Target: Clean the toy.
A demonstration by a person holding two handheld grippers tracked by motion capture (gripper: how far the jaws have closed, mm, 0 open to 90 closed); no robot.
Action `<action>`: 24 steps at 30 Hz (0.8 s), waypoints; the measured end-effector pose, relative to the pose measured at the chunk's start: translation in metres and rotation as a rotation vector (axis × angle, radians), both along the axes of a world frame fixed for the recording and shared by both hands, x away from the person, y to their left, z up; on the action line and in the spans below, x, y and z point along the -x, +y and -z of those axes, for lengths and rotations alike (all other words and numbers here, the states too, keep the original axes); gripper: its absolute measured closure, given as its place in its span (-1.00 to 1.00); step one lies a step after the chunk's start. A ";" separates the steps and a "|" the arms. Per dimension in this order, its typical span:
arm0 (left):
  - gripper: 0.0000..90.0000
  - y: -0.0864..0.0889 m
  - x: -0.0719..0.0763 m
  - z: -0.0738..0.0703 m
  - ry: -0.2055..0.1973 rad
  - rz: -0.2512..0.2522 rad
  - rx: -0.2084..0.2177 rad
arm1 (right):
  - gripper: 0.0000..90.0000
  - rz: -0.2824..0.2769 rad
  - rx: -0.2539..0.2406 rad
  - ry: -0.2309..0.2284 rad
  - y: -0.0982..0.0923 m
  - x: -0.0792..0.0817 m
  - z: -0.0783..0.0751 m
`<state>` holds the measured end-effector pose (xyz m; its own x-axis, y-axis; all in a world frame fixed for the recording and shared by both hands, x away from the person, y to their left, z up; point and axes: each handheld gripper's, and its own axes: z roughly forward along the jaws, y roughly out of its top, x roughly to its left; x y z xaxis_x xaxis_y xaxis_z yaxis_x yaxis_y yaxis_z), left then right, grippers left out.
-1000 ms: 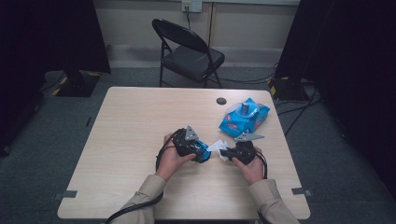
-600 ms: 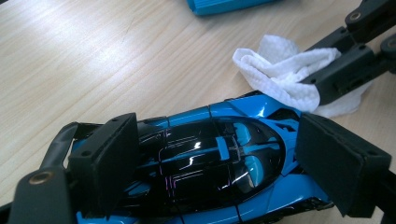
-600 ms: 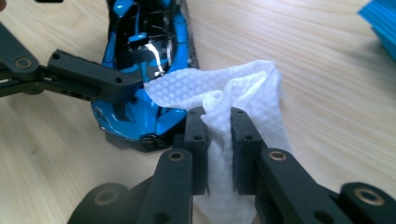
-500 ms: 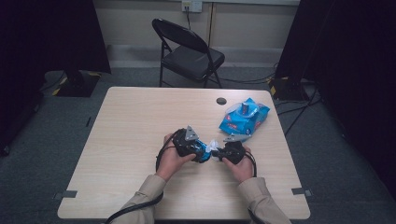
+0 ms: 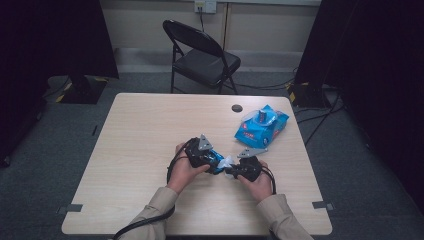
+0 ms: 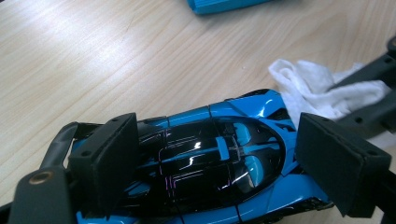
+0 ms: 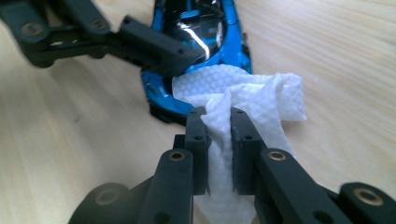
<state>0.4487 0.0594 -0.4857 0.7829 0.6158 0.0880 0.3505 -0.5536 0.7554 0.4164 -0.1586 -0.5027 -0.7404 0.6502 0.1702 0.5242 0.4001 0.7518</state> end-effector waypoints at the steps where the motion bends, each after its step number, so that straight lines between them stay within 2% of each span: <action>1: -0.69 0.000 0.000 0.000 0.000 0.000 0.000 | 0.79 -0.005 0.004 -0.004 0.001 0.003 0.000; 6: -0.69 0.000 0.000 0.000 0.000 -0.001 0.000 | 0.79 -0.047 0.004 -0.001 0.006 0.013 0.000; 15: -0.69 -0.001 0.001 0.000 -0.003 -0.001 0.001 | 0.79 -0.135 0.001 0.005 0.031 0.025 0.000; 22: -0.68 -0.001 0.001 -0.001 0.005 -0.001 0.000 | 0.79 -0.133 -0.026 0.021 0.028 0.024 0.002; 24: -0.63 0.001 0.000 -0.002 0.007 0.001 0.006 | 0.79 -0.131 -0.031 0.024 0.027 0.024 0.002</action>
